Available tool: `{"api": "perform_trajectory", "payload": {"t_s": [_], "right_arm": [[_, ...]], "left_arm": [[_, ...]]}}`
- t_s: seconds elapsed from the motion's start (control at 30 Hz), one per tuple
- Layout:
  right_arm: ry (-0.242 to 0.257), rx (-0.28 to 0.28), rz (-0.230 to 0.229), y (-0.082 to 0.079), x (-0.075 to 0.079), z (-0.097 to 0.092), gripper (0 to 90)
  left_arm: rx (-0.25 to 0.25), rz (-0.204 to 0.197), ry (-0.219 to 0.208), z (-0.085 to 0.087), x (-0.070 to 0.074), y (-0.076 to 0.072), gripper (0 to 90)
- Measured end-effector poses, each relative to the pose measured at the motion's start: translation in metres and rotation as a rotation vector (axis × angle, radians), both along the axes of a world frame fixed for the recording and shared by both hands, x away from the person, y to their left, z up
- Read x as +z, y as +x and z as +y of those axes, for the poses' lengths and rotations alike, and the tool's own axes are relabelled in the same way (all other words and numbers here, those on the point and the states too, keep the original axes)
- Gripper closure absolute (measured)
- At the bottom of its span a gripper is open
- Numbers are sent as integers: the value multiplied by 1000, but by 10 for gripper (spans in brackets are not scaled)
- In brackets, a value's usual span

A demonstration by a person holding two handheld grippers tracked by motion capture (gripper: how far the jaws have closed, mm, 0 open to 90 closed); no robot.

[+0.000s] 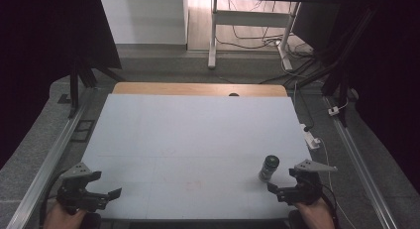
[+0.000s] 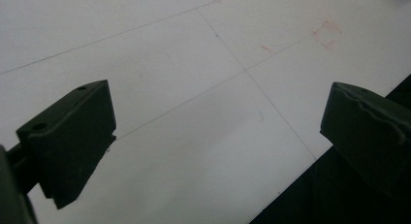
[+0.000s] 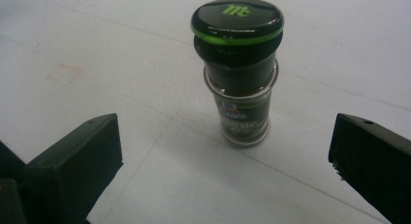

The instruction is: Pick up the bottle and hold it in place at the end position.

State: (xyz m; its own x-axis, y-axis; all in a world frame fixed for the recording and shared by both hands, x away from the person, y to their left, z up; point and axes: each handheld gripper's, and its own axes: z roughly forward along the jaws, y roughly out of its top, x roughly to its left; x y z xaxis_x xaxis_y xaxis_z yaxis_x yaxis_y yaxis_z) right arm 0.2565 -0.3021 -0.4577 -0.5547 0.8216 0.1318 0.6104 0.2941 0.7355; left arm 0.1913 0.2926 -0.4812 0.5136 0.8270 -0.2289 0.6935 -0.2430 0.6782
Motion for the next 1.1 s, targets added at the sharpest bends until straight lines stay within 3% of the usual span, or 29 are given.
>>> {"api": "perform_trajectory", "payload": {"t_s": [0.33,0.73,1.1], "right_arm": [[-28,22,-10,7,-2,4,0],[-15,51,-23,22,-6,7,0],[-108,114,-15,42,-18,12,0]], "left_arm": [[5,2,-3,0,0,0,6],[2,11,1,0,0,1,6],[2,15,3,-1,-1,2,6]]}}
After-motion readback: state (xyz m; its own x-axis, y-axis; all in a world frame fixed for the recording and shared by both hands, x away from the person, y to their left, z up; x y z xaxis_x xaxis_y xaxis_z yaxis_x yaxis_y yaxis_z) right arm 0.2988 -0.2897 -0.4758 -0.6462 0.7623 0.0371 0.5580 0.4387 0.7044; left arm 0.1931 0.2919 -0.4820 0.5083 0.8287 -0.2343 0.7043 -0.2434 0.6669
